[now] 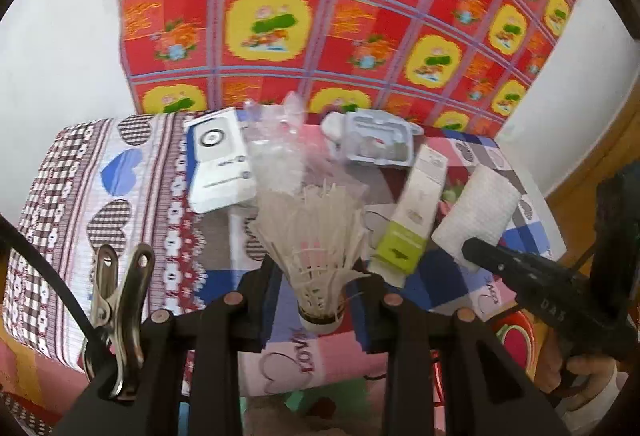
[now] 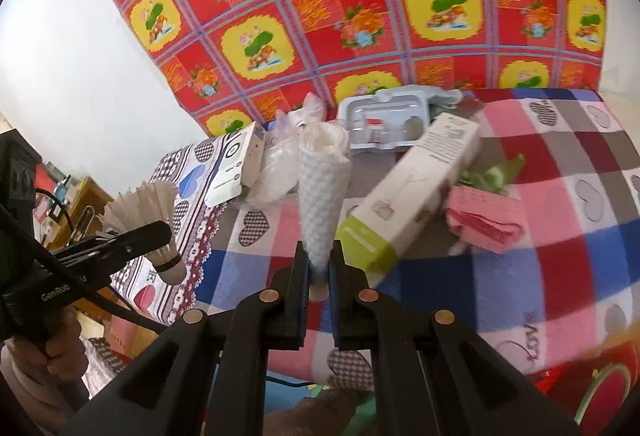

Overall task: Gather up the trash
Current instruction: 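Lift the shuttlecock and foam roll with both grippers and carry them over the red bucket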

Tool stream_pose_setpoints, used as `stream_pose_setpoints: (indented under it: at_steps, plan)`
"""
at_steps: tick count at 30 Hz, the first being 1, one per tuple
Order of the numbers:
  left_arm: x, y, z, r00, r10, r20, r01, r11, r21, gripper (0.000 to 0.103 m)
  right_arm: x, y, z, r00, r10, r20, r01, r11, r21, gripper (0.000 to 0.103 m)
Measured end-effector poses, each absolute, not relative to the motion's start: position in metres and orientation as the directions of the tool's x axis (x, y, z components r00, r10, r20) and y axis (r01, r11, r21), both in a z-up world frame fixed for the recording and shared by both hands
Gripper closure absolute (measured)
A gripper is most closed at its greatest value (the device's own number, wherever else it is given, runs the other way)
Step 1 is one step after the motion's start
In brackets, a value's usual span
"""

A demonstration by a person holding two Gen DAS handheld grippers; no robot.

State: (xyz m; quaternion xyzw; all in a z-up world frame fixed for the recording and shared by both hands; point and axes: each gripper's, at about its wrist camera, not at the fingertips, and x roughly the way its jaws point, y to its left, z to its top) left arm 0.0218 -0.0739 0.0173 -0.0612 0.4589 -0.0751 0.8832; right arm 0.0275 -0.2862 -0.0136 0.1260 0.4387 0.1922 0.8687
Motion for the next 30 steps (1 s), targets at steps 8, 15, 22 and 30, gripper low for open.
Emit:
stream_pose_setpoints:
  at_steps: [8, 15, 22, 30]
  plan:
    - [0.011, -0.123, 0.024, 0.556, -0.25, -0.792, 0.167, 0.968, -0.189, 0.071, -0.003, -0.333, -0.004, 0.598, 0.418, -0.683, -0.167, 0.899, 0.404, 0.093]
    - [0.003, -0.169, 0.029, 0.545, -0.272, -0.793, 0.238, 0.957, -0.165, 0.071, -0.027, -0.367, 0.0, 0.636, 0.385, -0.669, -0.118, 0.905, 0.409, 0.093]
    - [-0.005, -0.203, 0.033, 0.542, -0.294, -0.787, 0.29, 0.945, -0.153, 0.071, -0.048, -0.392, 0.003, 0.656, 0.355, -0.666, -0.085, 0.912, 0.402, 0.093]
    - [-0.009, -0.235, 0.035, 0.516, -0.321, -0.794, 0.353, 0.925, -0.144, 0.071, -0.068, -0.411, 0.008, 0.675, 0.313, -0.669, -0.044, 0.921, 0.387, 0.093]
